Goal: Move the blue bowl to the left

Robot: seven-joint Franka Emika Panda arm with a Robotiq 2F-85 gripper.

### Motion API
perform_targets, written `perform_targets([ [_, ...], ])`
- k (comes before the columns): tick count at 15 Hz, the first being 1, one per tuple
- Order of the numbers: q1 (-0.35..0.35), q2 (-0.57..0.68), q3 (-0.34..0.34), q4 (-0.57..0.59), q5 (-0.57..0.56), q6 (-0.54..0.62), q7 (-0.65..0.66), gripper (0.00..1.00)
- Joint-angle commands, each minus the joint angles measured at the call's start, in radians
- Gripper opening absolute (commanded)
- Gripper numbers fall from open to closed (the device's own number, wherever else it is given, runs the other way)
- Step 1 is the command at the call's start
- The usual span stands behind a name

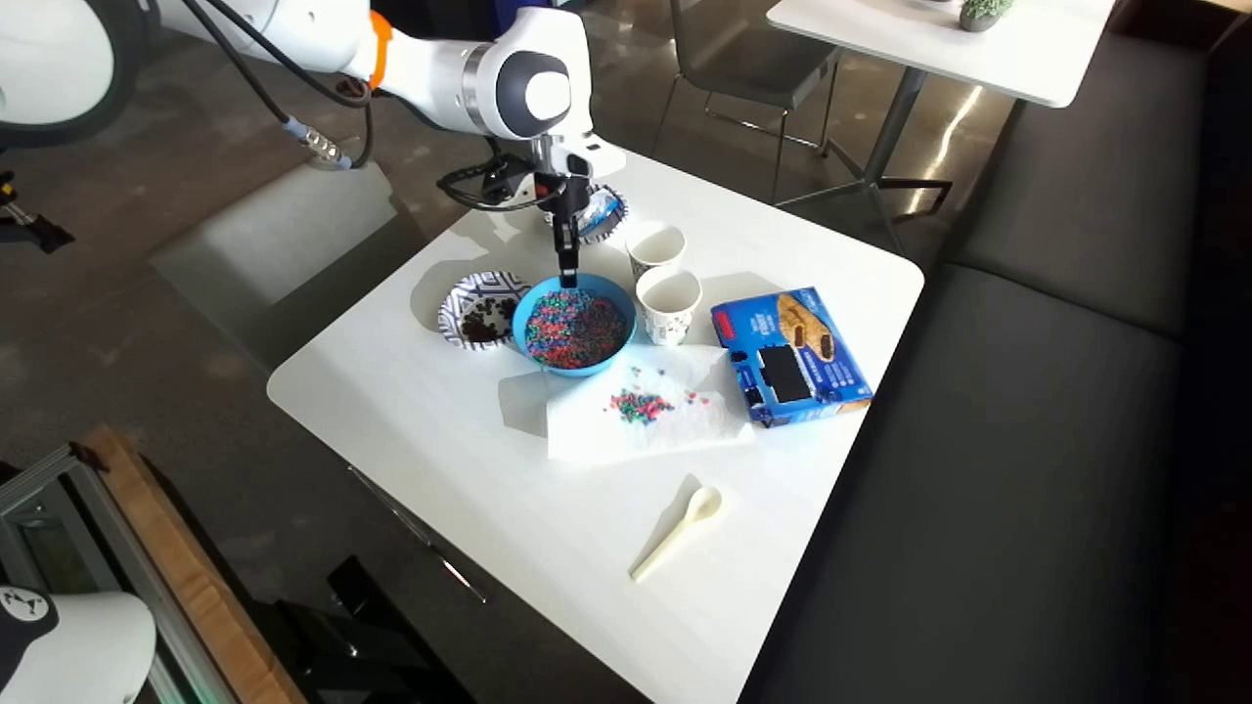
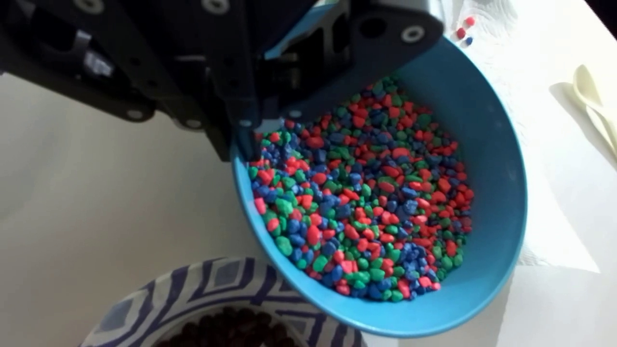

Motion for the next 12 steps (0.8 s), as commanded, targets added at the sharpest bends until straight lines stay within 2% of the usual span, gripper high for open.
perform_targets([
  [1,0.027,-0.008,-0.01,-0.005,0.001,-0.013,0.033,0.02],
  [12,0.092,-0.027,-0.046,-0.001,-0.059,-0.13,0.12,0.02],
])
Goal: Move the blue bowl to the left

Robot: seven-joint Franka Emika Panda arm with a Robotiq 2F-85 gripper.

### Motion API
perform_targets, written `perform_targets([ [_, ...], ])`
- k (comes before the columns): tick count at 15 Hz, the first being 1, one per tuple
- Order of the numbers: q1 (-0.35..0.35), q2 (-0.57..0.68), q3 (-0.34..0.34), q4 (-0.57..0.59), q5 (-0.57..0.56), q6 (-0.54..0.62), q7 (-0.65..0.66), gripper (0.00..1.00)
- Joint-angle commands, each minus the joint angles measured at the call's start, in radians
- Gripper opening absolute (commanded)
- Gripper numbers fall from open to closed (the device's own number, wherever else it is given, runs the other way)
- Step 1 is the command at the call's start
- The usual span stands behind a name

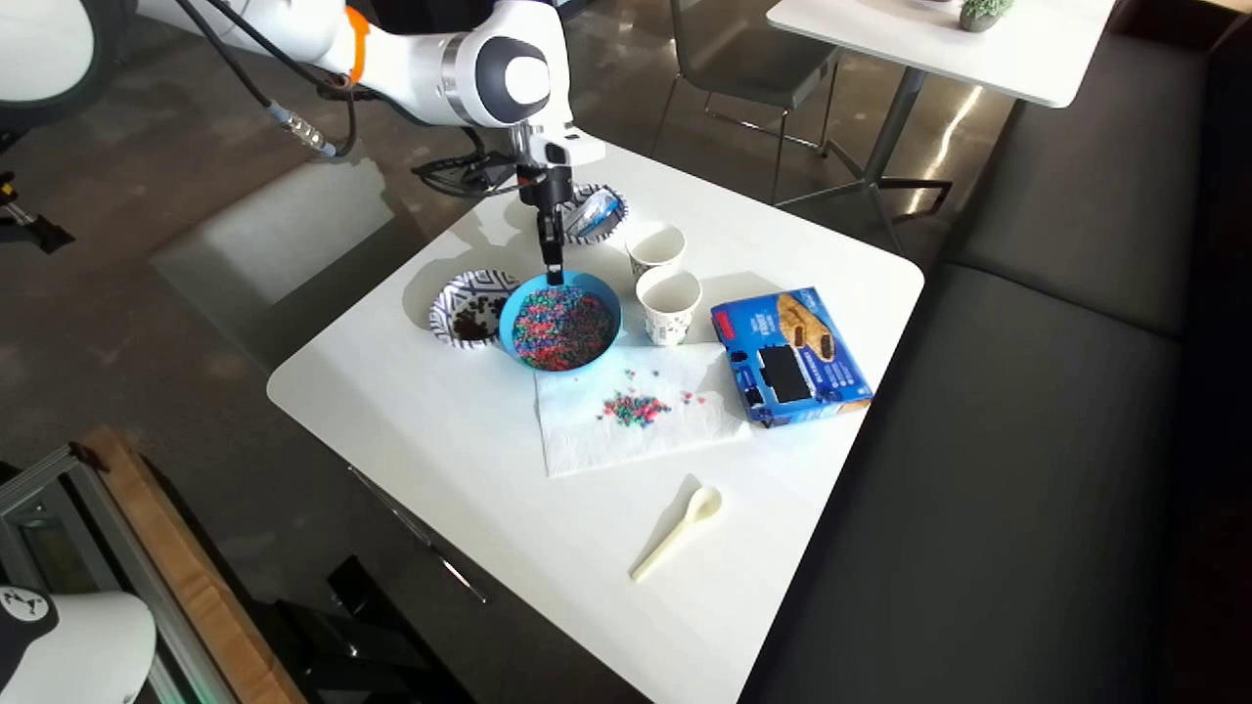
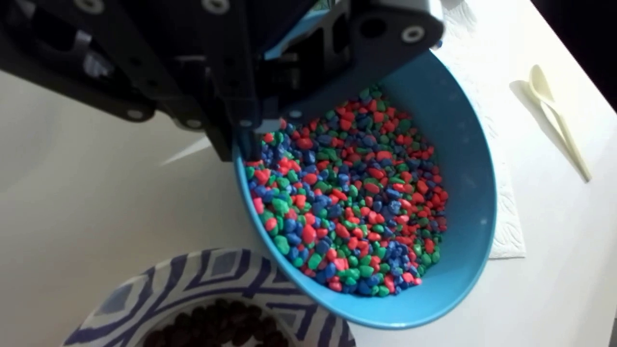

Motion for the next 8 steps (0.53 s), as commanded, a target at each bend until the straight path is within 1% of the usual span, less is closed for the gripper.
perform_targets([
  [1,0.028,-0.021,-0.015,0.003,-0.034,-0.078,0.041,0.02],
  [8,0.03,-0.008,-0.019,0.051,-0.065,-0.142,0.03,0.02],
])
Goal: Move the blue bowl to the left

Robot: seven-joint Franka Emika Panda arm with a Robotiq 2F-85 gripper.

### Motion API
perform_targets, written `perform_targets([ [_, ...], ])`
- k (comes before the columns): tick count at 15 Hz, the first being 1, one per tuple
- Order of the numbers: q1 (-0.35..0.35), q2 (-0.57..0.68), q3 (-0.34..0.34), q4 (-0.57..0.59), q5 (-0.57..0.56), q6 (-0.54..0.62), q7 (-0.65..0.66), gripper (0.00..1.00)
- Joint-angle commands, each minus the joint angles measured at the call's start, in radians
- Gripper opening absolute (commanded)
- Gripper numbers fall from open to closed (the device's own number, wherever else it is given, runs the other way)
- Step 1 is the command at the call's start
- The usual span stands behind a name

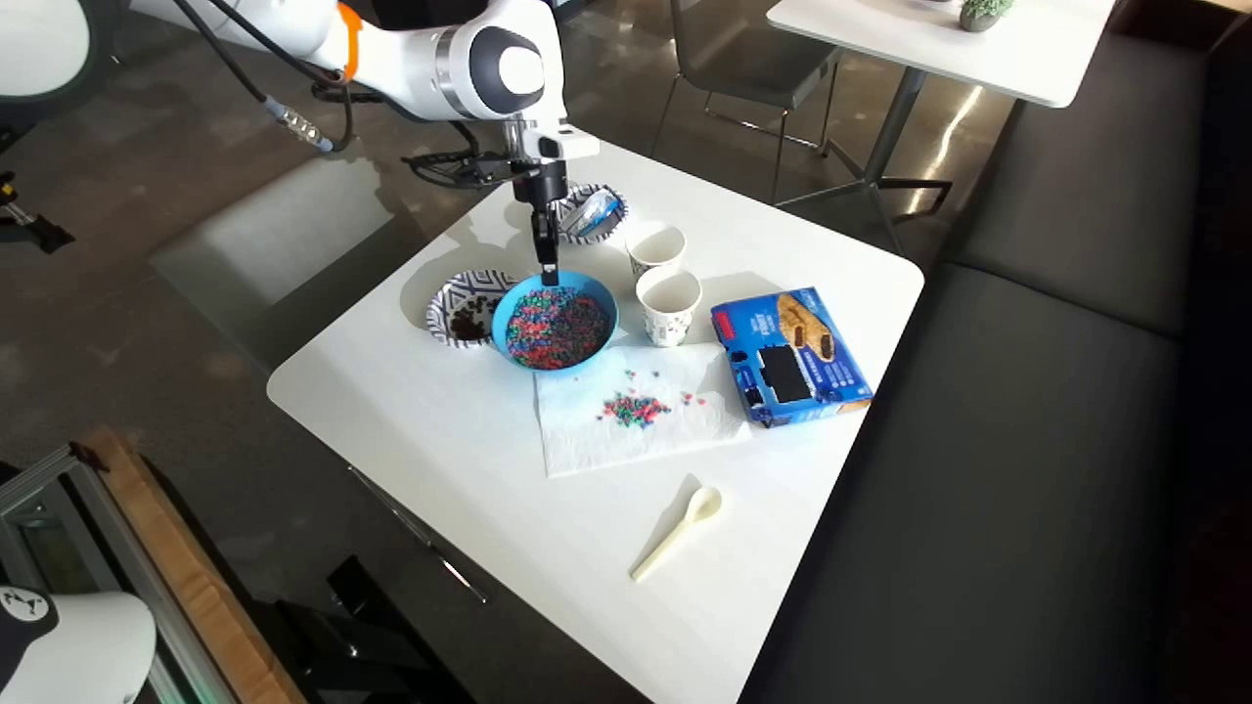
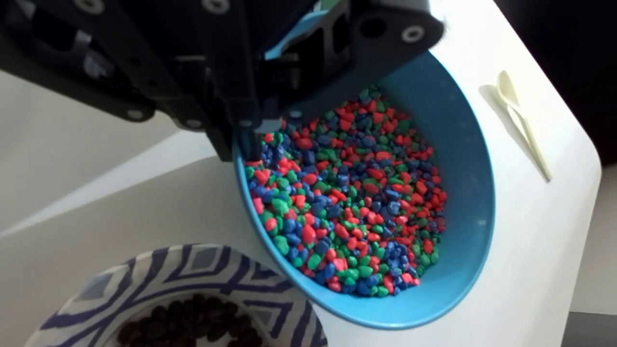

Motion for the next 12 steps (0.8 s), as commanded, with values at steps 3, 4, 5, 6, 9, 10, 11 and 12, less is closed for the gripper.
perform_targets([
  [3,0.012,0.003,-0.012,0.072,-0.057,-0.091,-0.004,0.02],
  [4,0.012,0.007,-0.011,0.084,-0.063,-0.093,-0.011,0.02],
  [5,0.011,0.01,-0.008,0.095,-0.065,-0.093,-0.017,0.02],
  [6,0.011,0.014,-0.005,0.105,-0.066,-0.093,-0.023,0.02],
  [9,0.015,0.025,-0.001,0.136,-0.063,-0.102,-0.032,0.02],
  [10,0.016,0.03,0.001,0.146,-0.063,-0.108,-0.035,0.02],
  [11,0.018,0.037,0.003,0.162,-0.06,-0.118,-0.039,0.02],
  [12,0.02,0.044,0.004,0.174,-0.06,-0.128,-0.042,0.02],
])
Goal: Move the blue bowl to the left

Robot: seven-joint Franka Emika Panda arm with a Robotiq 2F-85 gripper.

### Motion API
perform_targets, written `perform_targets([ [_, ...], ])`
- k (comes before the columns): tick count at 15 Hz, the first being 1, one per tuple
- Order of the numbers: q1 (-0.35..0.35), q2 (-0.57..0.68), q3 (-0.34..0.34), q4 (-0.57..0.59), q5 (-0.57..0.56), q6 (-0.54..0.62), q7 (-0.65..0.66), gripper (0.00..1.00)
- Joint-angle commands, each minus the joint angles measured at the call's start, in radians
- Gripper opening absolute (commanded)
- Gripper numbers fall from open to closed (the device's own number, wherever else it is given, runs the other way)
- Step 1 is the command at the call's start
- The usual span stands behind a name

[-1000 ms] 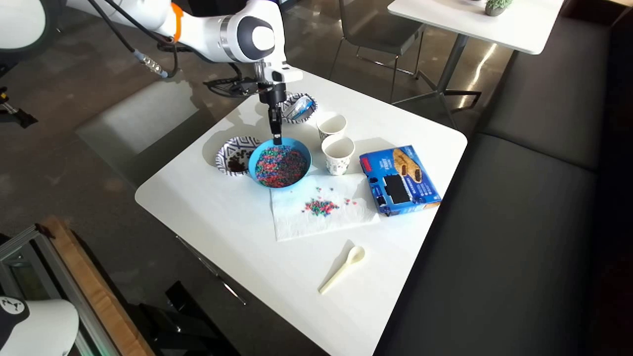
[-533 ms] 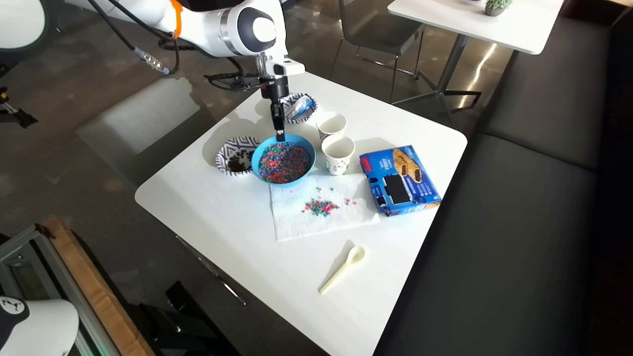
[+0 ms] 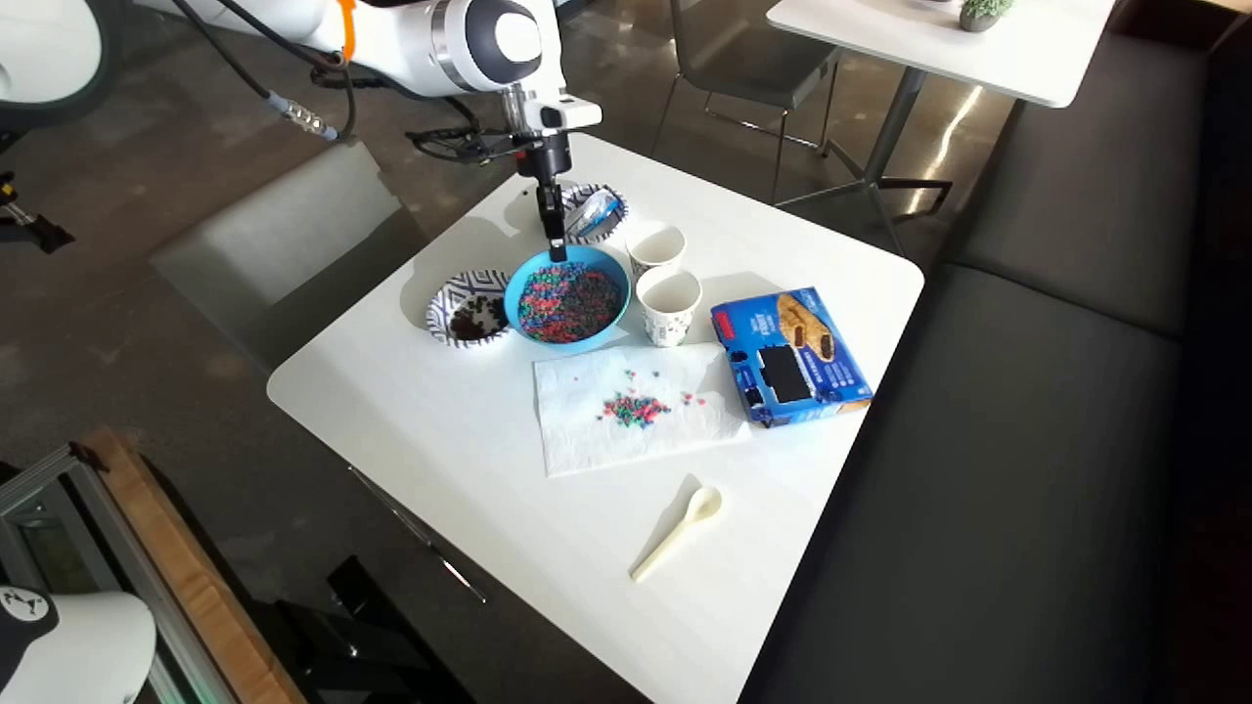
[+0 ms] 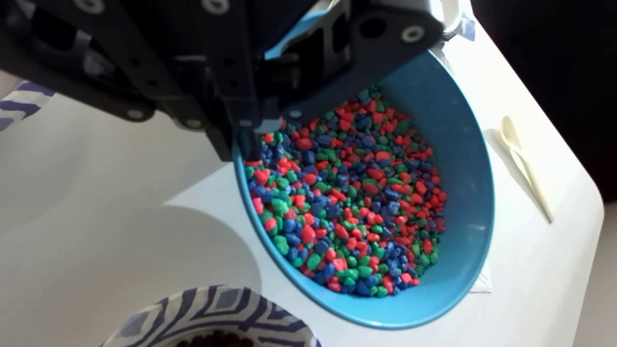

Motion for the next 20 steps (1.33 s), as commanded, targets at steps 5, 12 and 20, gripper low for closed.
perform_targets([
  [5,0.022,0.08,-0.001,0.163,-0.034,-0.136,-0.03,0.02],
  [12,0.021,0.155,0.002,0.269,-0.036,-0.144,-0.103,0.02],
  [20,0.018,0.179,0.007,0.27,-0.005,-0.09,-0.121,0.06],
])
